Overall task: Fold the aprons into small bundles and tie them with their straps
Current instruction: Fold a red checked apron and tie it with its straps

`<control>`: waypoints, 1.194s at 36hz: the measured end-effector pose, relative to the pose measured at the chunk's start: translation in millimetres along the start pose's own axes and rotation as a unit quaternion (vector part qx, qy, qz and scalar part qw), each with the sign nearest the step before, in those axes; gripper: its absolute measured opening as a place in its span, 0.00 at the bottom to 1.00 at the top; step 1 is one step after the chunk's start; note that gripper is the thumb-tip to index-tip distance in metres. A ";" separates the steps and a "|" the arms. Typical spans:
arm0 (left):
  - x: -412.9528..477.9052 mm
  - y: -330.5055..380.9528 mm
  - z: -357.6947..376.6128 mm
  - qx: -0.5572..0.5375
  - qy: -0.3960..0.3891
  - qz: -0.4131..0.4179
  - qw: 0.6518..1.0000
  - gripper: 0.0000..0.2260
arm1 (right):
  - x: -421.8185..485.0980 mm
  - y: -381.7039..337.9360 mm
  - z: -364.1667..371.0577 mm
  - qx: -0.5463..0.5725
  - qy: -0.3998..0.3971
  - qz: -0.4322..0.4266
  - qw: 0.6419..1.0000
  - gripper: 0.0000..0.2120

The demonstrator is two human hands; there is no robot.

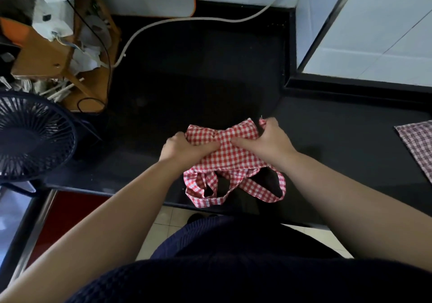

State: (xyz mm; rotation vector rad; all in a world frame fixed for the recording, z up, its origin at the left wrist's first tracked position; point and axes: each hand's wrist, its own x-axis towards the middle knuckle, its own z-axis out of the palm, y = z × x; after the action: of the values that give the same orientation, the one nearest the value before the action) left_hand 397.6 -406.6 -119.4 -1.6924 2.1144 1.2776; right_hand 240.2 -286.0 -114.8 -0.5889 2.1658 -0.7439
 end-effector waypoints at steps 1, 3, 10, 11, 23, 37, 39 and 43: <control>-0.6 1.2 1.8 -0.007 0.009 -0.011 1.000 0.42 | 3.5 1.2 0.7 0.021 -0.010 0.036 0.999 0.48; -1.5 2.0 6.8 0.000 0.033 -0.023 0.999 0.40 | 2.4 -0.4 0.6 0.029 -0.044 0.081 0.995 0.54; -6.3 17.0 22.6 0.047 0.135 -0.019 0.990 0.32 | -12.2 -11.9 25.4 -0.010 0.026 -0.112 0.993 0.27; -7.4 19.7 22.5 0.061 0.134 -0.014 0.989 0.32 | -14.4 -15.1 27.7 -0.014 0.024 -0.145 0.989 0.24; -27.5 42.8 1.8 -0.097 -0.059 0.108 0.988 0.05 | -6.1 -30.4 10.1 -0.050 -0.027 -0.153 0.987 0.15; -12.0 14.4 -1.8 -0.041 0.064 0.213 0.974 0.16 | -7.3 -26.5 6.9 -0.071 -0.018 -0.196 0.978 0.14; -13.1 14.2 -2.9 -0.045 0.101 0.247 0.963 0.17 | -8.2 -26.5 7.0 -0.082 -0.025 -0.199 0.976 0.12; -12.8 16.5 -8.1 0.019 0.141 0.319 0.937 0.18 | -10.9 -26.9 7.2 -0.065 -0.023 -0.212 0.975 0.11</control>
State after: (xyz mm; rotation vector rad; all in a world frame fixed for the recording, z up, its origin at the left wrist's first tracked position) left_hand 391.0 -402.7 -98.3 -1.2658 2.9994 1.1511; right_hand 257.0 -301.1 -95.2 -1.1508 2.0784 -0.8008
